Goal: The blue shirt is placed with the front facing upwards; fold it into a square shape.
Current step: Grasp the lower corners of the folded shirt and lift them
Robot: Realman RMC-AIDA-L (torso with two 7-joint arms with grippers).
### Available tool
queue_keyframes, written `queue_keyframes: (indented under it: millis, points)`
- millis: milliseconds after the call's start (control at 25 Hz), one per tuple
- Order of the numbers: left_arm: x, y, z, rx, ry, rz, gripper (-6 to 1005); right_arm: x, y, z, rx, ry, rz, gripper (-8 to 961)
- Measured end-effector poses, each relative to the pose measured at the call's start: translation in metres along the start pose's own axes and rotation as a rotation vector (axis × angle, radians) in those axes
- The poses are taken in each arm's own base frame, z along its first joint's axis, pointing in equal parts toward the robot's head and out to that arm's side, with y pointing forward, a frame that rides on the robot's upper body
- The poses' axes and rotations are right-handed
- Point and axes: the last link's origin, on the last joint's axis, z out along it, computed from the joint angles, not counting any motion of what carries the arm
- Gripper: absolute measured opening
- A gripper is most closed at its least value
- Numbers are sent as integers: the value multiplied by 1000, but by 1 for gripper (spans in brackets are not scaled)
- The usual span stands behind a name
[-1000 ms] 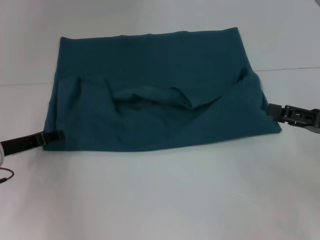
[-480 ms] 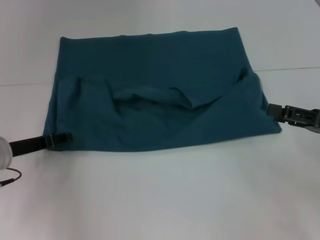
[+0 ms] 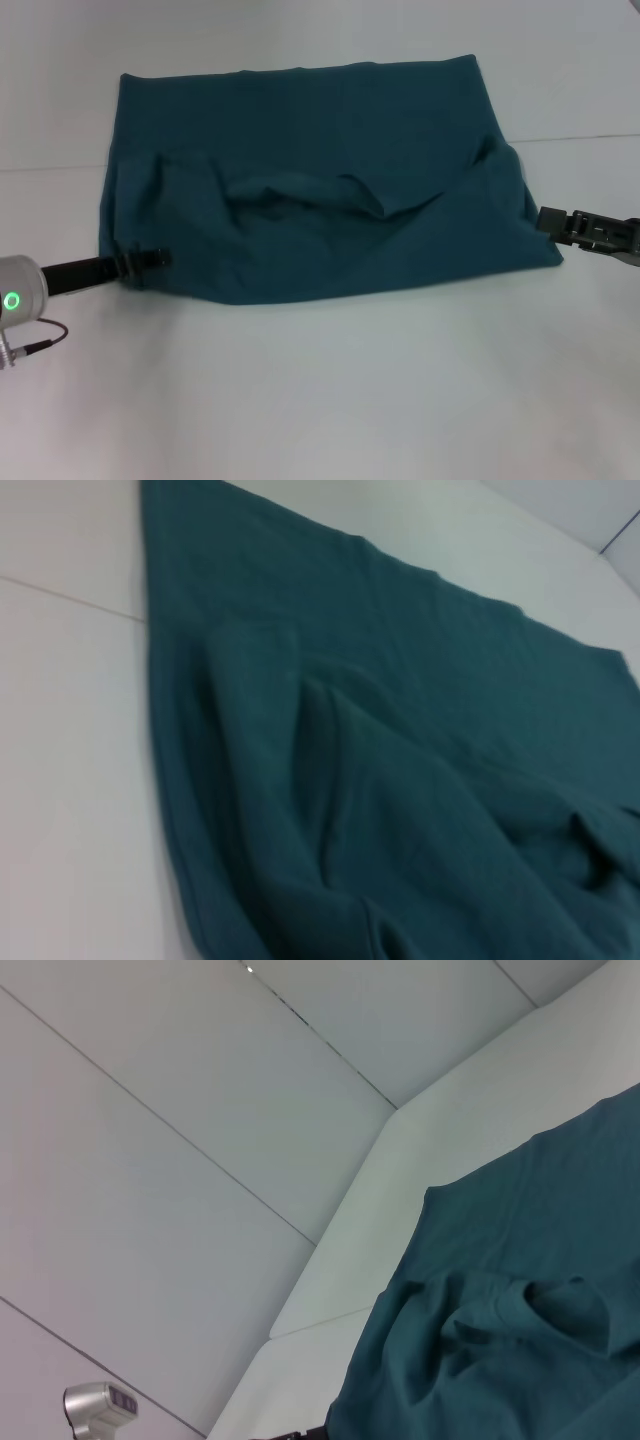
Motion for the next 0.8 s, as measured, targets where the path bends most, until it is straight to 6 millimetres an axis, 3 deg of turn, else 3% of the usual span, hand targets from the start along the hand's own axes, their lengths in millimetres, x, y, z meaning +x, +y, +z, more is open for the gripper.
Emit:
queue_keyframes:
  millis: [400,800]
  points:
    - [4,-12,-2,73,23,-51,658,-1,0,-1,2,-2,-2,915]
    - [-2,-10,2,87,-20,-36,658,-1,0,-1,2,-2,1,915]
